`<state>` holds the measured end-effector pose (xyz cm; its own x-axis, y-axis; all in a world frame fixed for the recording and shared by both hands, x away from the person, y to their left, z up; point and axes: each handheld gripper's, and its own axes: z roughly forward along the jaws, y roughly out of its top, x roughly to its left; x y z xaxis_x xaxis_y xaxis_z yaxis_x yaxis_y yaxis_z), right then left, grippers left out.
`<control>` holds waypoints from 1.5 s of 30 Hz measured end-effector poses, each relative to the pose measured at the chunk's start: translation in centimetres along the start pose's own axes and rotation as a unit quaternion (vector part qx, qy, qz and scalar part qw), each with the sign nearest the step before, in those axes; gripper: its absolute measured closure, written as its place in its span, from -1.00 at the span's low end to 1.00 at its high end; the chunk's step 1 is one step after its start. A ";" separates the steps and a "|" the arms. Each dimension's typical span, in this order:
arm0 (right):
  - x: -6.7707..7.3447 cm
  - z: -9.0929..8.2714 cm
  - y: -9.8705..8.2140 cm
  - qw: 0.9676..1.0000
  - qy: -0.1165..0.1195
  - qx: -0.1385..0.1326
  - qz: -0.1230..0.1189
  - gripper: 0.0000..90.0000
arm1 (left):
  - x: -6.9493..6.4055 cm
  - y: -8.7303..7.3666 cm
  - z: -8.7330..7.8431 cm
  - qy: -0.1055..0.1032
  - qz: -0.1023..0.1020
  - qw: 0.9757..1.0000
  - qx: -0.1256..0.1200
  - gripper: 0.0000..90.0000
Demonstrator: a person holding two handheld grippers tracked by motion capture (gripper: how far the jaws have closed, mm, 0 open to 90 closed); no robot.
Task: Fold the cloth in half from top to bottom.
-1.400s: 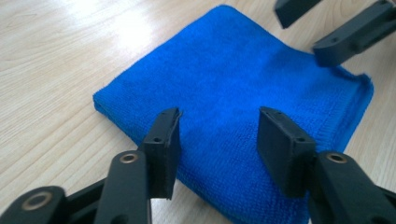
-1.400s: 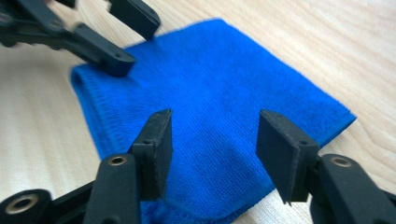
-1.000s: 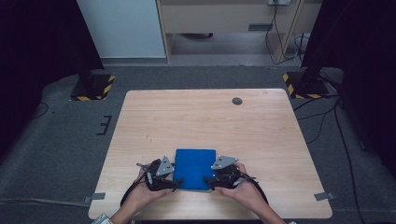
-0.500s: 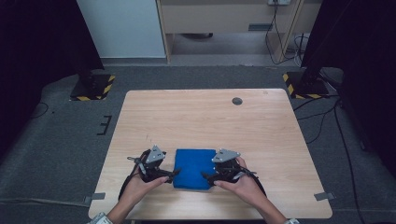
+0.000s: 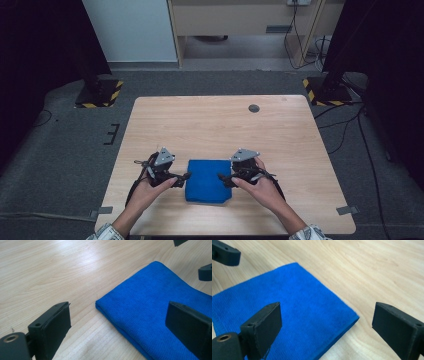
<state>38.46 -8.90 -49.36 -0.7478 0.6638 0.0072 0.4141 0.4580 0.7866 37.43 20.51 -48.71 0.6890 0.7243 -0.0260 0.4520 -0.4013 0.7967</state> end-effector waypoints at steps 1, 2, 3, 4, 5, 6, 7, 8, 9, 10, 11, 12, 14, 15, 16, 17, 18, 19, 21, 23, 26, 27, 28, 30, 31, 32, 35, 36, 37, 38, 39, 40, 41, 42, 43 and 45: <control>0.0 -0.1 0.2 1.000 0.001 -0.001 0.001 -0.80 | 0.1 0.1 0.0 0.002 0.001 1.000 0.002 -0.87; -0.1 -0.1 0.4 1.000 0.000 -0.004 0.002 -0.80 | 0.1 0.2 0.0 0.003 0.000 1.000 0.001 -0.87; -0.1 -0.2 0.5 1.000 0.000 -0.006 0.001 -0.80 | 0.2 0.4 0.0 0.005 -0.002 1.000 0.000 -0.87; -0.2 -0.3 0.7 1.000 0.000 -0.008 0.000 -0.80 | 0.2 0.4 -0.1 0.005 -0.004 1.000 -0.001 -0.87; -0.2 -0.4 0.8 1.000 0.000 -0.009 0.001 -0.80 | 0.3 0.5 -0.1 0.005 -0.006 1.000 -0.002 -0.87; -0.3 -0.5 1.0 1.000 0.000 -0.009 -0.001 -0.80 | 0.4 0.6 -0.1 0.006 -0.007 1.000 -0.003 -0.87; -0.3 -0.5 1.1 1.000 -0.001 -0.011 -0.001 -0.81 | 0.5 0.8 -0.2 0.007 -0.006 1.000 -0.002 -0.87; -0.4 -0.6 1.2 1.000 -0.002 -0.013 0.000 -0.81 | 0.6 0.9 -0.2 0.009 -0.006 1.000 -0.004 -0.87; -0.6 -0.6 1.3 1.000 -0.002 -0.012 0.001 -0.81 | 0.7 1.0 -0.3 0.010 -0.006 1.000 -0.003 -0.87; -0.7 -0.7 1.4 1.000 -0.004 -0.015 0.002 -0.81 | 0.8 1.1 -0.3 0.012 -0.006 1.000 -0.004 -0.87; -0.8 -0.7 1.5 1.000 -0.005 -0.017 0.003 -0.81 | 0.9 1.2 -0.4 0.013 -0.006 1.000 -0.004 -0.87; -0.9 -0.8 1.6 1.000 -0.006 -0.017 0.005 -0.81 | 1.0 1.3 -0.4 0.014 -0.007 1.000 -0.006 -0.87; -1.2 -0.8 1.8 1.000 -0.009 -0.017 0.002 -0.81 | 1.2 1.5 -0.6 0.015 -0.006 1.000 -0.006 -0.87; -1.3 -0.9 1.9 1.000 -0.011 -0.019 0.003 -0.81 | 1.2 1.6 -0.6 0.016 -0.005 1.000 -0.006 -0.87; -1.4 -1.0 1.9 1.000 -0.012 -0.019 0.006 -0.81 | 1.3 1.7 -0.7 0.017 -0.005 1.000 -0.005 -0.87; -1.5 -1.1 2.0 1.000 -0.014 -0.022 0.007 -0.81 | 1.4 1.8 -0.8 0.018 -0.005 1.000 -0.006 -0.88; -1.7 -1.1 2.1 1.000 -0.015 -0.022 0.007 -0.81 | 1.5 1.8 -0.8 0.019 -0.005 1.000 -0.005 -0.88; -1.8 -1.2 2.2 1.000 -0.016 -0.023 0.008 -0.81 | 1.6 1.9 -0.9 0.021 -0.004 1.000 -0.005 -0.88; -2.0 -1.5 2.3 0.999 -0.018 -0.025 0.008 -0.81 | 1.8 2.0 -1.0 0.023 -0.004 1.000 -0.004 -0.88; -2.2 -1.7 2.3 0.999 -0.021 -0.028 0.010 -0.81 | 2.0 2.1 -1.1 0.026 -0.006 1.000 -0.005 -0.88; -2.7 -2.1 2.2 0.999 -0.025 -0.030 0.014 -0.81 | 2.4 2.2 -1.3 0.030 -0.009 0.999 -0.004 -0.88; -2.8 -2.2 2.2 0.999 -0.027 -0.031 0.015 -0.81 | 2.6 2.1 -1.4 0.031 -0.009 0.999 -0.003 -0.88; -3.0 -2.3 2.2 0.999 -0.030 -0.033 0.016 -0.81 | 2.8 2.1 -1.4 0.031 -0.010 0.999 -0.003 -0.88; -3.4 -2.6 2.1 0.999 -0.033 -0.035 0.020 -0.81 | 3.1 2.1 -1.6 0.035 -0.013 0.999 -0.002 -0.88; -3.6 -2.7 2.0 0.999 -0.035 -0.036 0.022 -0.81 | 3.3 2.0 -1.6 0.036 -0.016 0.999 -0.003 -0.88; -3.8 -2.9 1.9 0.998 -0.037 -0.036 0.023 -0.81 | 3.5 2.0 -1.6 0.037 -0.018 0.999 -0.004 -0.88; -4.5 -3.2 1.7 0.998 -0.044 -0.039 0.027 -0.81 | 4.0 1.8 -1.8 0.040 -0.022 0.999 -0.003 -0.88; -4.6 -3.3 1.6 0.998 -0.045 -0.040 0.031 -0.81 | 4.1 1.7 -1.8 0.043 -0.025 0.999 -0.003 -0.88; -4.9 -3.5 1.5 0.998 -0.048 -0.040 0.033 -0.81 | 4.3 1.7 -1.9 0.044 -0.026 0.999 -0.003 -0.88; -5.1 -3.6 1.4 0.997 -0.050 -0.040 0.035 -0.81 | 4.4 1.7 -1.9 0.044 -0.027 0.999 -0.003 -0.88; -5.2 -3.7 1.3 0.997 -0.050 -0.039 0.036 -0.81 | 4.6 1.6 -2.0 0.047 -0.028 0.999 -0.002 -0.88; -5.5 -3.9 1.2 0.997 -0.053 -0.039 0.038 -0.81 | 4.8 1.6 -2.1 0.049 -0.028 0.998 -0.003 -0.88; -5.7 -4.1 1.1 0.997 -0.056 -0.040 0.040 -0.81 | 5.0 1.5 -2.3 0.050 -0.032 0.998 -0.003 -0.88; -6.0 -4.3 0.9 0.997 -0.058 -0.039 0.043 -0.81 | 5.3 1.5 -2.4 0.052 -0.033 0.998 -0.004 -0.88; -6.3 -4.4 0.7 0.996 -0.063 -0.040 0.045 -0.81 | 5.5 1.4 -2.5 0.055 -0.035 0.998 -0.005 -0.88; -6.9 -4.9 0.3 0.995 -0.069 -0.041 0.052 -0.81 | 6.1 1.2 -2.8 0.060 -0.040 0.997 -0.005 -0.88</control>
<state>41.23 -16.26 -46.14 -0.6220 0.7829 0.0098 0.4378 0.3374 0.8334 40.59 25.99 -46.22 0.5782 0.8157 -0.0172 0.4957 -0.3344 0.8015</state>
